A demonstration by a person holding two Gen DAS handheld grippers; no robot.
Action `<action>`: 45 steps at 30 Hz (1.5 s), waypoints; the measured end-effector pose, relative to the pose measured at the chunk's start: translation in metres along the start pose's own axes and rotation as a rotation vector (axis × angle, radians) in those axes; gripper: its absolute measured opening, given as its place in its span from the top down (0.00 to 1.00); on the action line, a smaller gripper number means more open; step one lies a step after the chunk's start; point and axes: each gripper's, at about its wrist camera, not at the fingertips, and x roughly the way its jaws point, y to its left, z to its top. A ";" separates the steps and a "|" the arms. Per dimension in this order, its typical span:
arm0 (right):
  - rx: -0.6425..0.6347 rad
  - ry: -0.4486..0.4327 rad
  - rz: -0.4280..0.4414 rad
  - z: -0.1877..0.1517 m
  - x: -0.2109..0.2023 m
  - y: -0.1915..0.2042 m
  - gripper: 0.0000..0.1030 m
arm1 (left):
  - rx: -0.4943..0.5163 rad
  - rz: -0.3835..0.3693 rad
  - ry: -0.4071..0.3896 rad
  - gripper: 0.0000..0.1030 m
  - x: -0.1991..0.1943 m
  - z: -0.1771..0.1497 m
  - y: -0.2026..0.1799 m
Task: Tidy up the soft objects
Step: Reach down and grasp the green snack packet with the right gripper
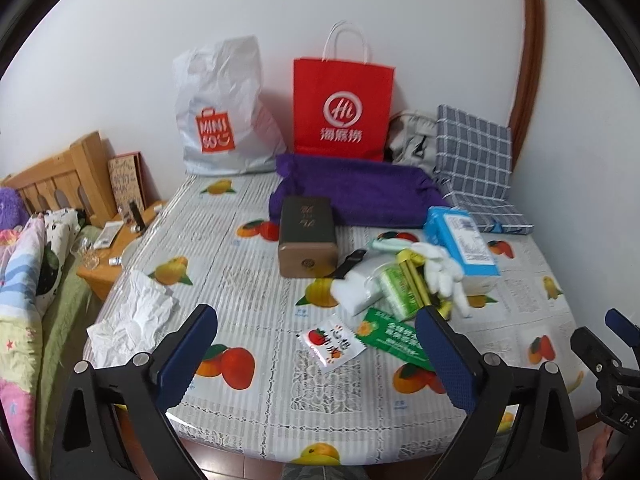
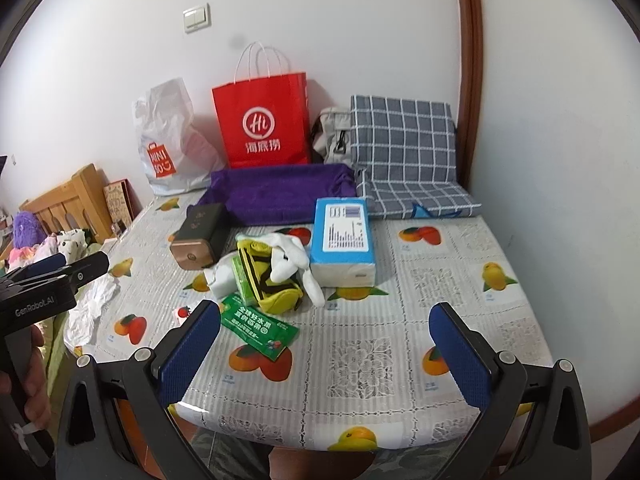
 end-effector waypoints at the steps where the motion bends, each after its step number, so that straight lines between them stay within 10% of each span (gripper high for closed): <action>1: -0.004 0.006 0.003 -0.002 0.006 0.000 0.00 | -0.003 0.007 0.014 0.03 0.008 -0.002 0.001; 34: -0.344 0.271 0.181 -0.058 0.198 0.073 0.01 | -0.081 -0.072 0.201 0.04 0.141 -0.033 0.050; 37: -0.351 0.263 0.191 -0.063 0.202 0.075 0.06 | -0.082 -0.078 0.203 0.04 0.142 -0.033 0.052; 42: -0.338 0.237 0.204 -0.064 0.192 0.072 0.48 | -0.101 -0.071 0.205 0.04 0.142 -0.034 0.058; 45: -0.353 0.257 0.201 -0.068 0.185 0.071 0.49 | -0.113 -0.077 0.201 0.04 0.140 -0.035 0.062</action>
